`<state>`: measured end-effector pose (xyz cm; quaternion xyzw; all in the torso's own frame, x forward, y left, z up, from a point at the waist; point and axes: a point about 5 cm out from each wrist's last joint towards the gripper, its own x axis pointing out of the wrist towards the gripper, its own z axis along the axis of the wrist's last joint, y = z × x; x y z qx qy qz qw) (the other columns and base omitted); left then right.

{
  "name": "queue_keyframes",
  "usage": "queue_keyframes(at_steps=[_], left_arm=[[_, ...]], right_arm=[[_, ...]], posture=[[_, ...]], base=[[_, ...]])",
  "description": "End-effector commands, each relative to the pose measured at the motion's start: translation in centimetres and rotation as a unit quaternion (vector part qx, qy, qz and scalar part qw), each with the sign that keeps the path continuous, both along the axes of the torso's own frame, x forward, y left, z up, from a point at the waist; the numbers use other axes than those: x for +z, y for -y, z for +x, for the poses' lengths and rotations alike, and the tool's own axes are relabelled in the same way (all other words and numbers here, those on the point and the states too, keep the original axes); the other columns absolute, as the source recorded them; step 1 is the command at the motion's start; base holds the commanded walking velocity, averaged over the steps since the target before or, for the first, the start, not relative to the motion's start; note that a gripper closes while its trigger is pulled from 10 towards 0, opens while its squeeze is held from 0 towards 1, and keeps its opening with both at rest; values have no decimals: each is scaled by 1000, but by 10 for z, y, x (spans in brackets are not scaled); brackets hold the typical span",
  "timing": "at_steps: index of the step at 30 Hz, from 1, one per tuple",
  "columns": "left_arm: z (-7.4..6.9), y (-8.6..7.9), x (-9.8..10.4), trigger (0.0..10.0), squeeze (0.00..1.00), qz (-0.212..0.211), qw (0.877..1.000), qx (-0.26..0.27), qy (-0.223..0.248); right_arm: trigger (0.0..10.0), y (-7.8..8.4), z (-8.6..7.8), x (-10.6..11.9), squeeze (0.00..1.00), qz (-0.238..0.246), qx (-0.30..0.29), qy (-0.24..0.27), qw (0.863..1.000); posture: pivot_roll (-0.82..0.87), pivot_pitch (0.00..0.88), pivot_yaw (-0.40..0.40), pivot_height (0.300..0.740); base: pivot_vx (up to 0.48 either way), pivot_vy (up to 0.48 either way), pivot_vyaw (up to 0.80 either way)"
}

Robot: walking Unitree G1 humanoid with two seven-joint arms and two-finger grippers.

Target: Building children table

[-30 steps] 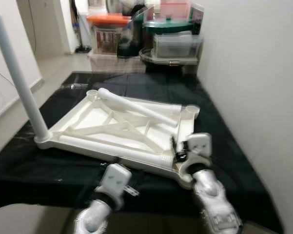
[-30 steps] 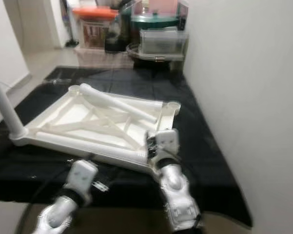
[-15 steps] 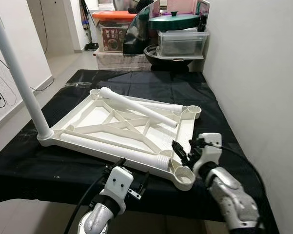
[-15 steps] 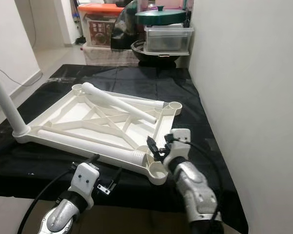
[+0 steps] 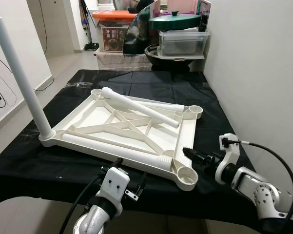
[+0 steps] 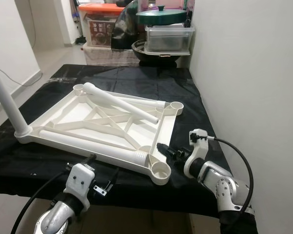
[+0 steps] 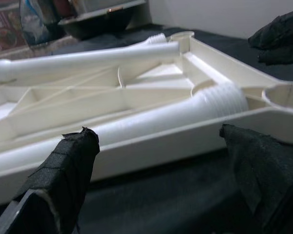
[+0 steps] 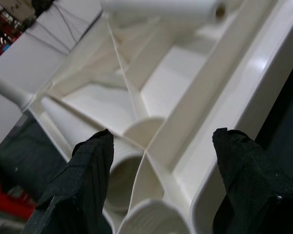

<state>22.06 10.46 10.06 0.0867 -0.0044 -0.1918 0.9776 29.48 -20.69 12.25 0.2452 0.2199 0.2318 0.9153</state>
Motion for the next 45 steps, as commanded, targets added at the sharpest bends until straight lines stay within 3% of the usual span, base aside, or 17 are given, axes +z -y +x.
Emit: queue_keyframes(at_steps=[1,5,10,26,32,39,45], left_arm=[[-3,-3,-1,10000,0,5,1000,1,-6],[-3,-2,0,10000,0,3,1000,3,-3],[-2,-2,0,10000,0,-3,1000,3,-6],[-2,-1,1,10000,0,-6,1000,3,-7],[-2,0,2,10000,0,-8,1000,4,-7],[-2,0,3,10000,0,-11,1000,5,-5],[-2,0,3,10000,0,-13,1000,6,-6]], right_arm=[[10000,-3,0,0,0,8,15,-17,1000],[10000,-6,2,-2,0,19,34,-56,998],[10000,-11,1,1,0,18,63,-69,995],[10000,-33,2,12,0,43,107,-74,991],[10000,-50,0,11,0,51,126,-81,987],[10000,-55,6,13,0,50,115,-77,989],[10000,-62,10,15,0,85,109,-77,987]], posture=[[73,0,-37,740],[74,0,-43,740],[69,0,-45,740],[68,0,-51,740],[69,0,-55,740],[68,0,-58,740],[68,0,-60,740]], base=[[0,0,0],[0,0,0],[0,0,0],[0,0,0],[0,0,0],[0,0,0],[0,0,0]])
